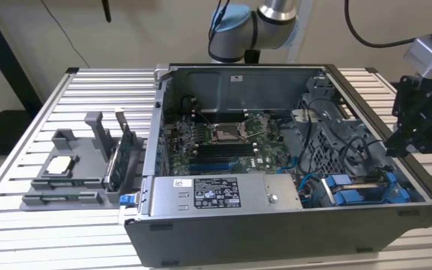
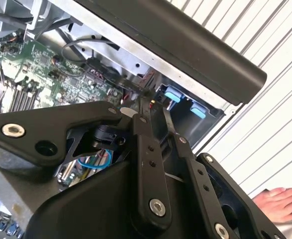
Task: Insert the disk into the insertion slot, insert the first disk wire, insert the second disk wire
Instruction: 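Insert the second disk wire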
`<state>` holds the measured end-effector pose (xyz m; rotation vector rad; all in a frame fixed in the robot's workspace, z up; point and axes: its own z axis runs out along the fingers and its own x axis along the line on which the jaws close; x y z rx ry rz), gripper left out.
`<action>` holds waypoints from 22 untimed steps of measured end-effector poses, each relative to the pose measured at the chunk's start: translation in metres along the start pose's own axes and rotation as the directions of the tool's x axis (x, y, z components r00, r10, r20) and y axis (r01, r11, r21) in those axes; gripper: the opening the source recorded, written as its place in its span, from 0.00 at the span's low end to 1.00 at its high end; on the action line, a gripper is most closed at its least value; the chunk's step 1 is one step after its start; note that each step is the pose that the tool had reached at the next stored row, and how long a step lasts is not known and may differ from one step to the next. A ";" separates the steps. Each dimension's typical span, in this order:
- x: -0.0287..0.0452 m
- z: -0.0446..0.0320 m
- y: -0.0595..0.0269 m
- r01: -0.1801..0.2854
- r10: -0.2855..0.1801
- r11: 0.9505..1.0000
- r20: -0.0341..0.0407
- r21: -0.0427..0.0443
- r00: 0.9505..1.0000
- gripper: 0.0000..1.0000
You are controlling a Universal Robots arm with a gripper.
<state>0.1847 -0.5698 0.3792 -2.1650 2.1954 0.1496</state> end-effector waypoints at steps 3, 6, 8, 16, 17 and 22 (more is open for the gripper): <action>0.0000 0.0000 -0.0005 0.000 0.000 1.000 0.000 0.000 1.000 0.27; 0.0000 0.0000 -0.0010 0.000 0.000 1.000 0.000 0.000 1.000 0.27; 0.0000 -0.0001 -0.0014 0.000 0.000 1.000 0.000 0.000 1.000 0.27; 0.0000 -0.0001 -0.0053 0.000 0.000 1.000 0.000 0.000 1.000 0.27; -0.0001 -0.0001 -0.0060 0.000 0.000 1.000 0.000 0.000 1.000 0.27; -0.0001 -0.0002 -0.0071 0.000 0.000 1.000 0.000 0.000 1.000 0.27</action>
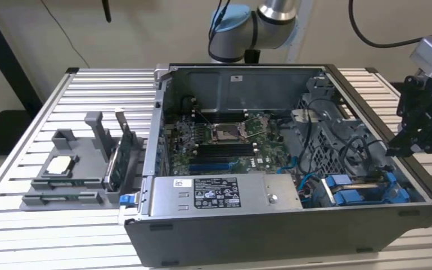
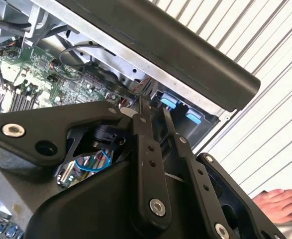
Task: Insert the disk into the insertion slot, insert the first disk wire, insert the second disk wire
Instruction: 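Insert the second disk wire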
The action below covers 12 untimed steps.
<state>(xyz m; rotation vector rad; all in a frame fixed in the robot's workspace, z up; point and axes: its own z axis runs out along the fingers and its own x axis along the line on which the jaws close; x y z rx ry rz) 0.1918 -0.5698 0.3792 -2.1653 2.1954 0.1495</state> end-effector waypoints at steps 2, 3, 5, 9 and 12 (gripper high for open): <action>0.0000 0.0003 0.0000 0.000 0.000 1.000 0.000 0.000 1.000 0.27; 0.0001 0.0005 0.0000 0.000 0.000 1.000 0.001 0.000 1.000 0.27; 0.0001 0.0013 0.0000 0.000 0.000 1.000 0.002 0.000 1.000 0.27; 0.0003 0.0030 -0.0001 0.000 0.000 1.000 0.005 0.000 1.000 0.27; 0.0002 0.0039 -0.0001 0.000 0.000 1.000 0.008 0.000 1.000 0.27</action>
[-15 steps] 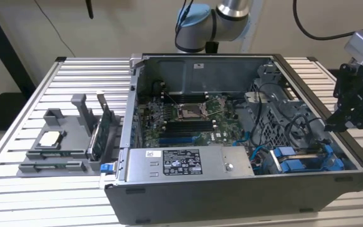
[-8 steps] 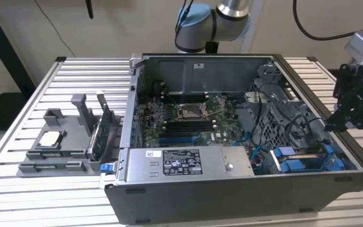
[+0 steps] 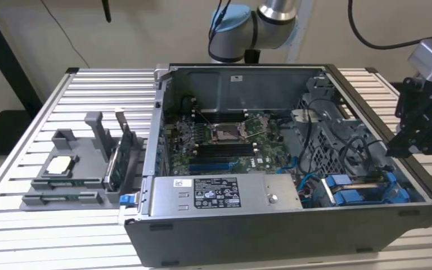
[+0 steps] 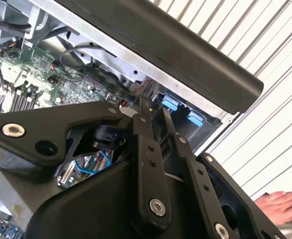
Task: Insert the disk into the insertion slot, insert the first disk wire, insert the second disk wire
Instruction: 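Insert the second disk wire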
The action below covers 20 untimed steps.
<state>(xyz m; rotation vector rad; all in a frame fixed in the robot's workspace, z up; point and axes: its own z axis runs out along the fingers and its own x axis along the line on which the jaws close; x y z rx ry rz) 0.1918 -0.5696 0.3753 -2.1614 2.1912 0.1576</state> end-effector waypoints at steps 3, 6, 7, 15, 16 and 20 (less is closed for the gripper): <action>0.0000 0.0009 0.0000 0.000 0.000 1.000 0.003 0.000 1.000 0.27; 0.0002 0.0019 0.0000 0.000 0.000 1.000 0.005 0.000 1.000 0.27; 0.0002 0.0021 0.0000 0.000 0.000 1.000 0.005 0.000 1.000 0.27; 0.0003 0.0029 -0.0001 -0.001 0.001 1.000 0.008 0.000 1.000 0.17; 0.0003 0.0029 -0.0001 -0.001 0.001 1.000 0.008 0.000 1.000 0.17; 0.0003 0.0029 -0.0001 -0.001 0.001 1.000 0.008 0.000 1.000 0.17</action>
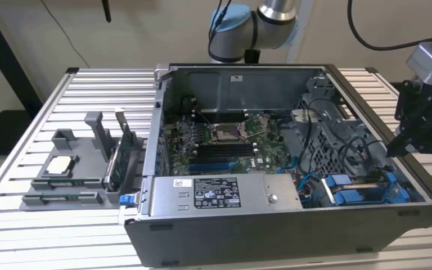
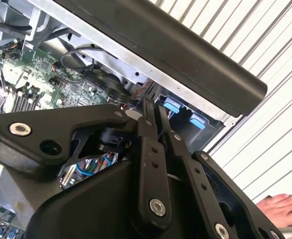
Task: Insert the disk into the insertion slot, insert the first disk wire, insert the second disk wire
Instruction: 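Insert the second disk wire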
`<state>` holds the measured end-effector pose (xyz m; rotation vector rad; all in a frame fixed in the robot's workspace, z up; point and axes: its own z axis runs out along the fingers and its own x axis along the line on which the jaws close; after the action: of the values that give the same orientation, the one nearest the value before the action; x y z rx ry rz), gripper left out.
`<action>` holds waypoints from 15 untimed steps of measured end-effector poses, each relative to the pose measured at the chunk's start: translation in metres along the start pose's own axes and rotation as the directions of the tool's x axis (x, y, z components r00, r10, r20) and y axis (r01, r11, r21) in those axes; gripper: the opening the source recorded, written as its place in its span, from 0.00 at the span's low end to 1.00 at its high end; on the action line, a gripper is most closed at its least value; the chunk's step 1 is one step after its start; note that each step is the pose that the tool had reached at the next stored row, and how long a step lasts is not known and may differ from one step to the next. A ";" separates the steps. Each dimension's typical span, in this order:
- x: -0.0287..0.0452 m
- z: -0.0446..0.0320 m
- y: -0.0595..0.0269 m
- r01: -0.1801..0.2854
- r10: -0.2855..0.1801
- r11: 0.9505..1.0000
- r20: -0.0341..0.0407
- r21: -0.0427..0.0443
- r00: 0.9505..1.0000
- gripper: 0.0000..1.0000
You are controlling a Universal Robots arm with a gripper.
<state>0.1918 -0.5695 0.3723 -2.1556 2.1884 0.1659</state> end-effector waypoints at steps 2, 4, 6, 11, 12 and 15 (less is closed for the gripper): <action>0.0000 0.0004 0.0000 0.000 0.000 1.000 0.000 0.000 1.000 0.17; 0.0000 0.0004 0.0000 0.000 0.000 1.000 0.000 0.000 1.000 0.17; 0.0001 0.0006 0.0000 0.000 0.000 1.000 0.000 0.000 1.000 0.16; 0.0002 0.0006 0.0005 0.000 0.000 1.000 0.001 0.000 1.000 0.16; 0.0001 0.0005 0.0013 0.000 0.000 1.000 0.001 0.000 1.000 0.16; -0.0003 -0.0026 0.0049 0.000 0.000 1.000 0.001 0.000 1.000 0.16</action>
<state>0.1870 -0.5695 0.3751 -2.1550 2.1878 0.1669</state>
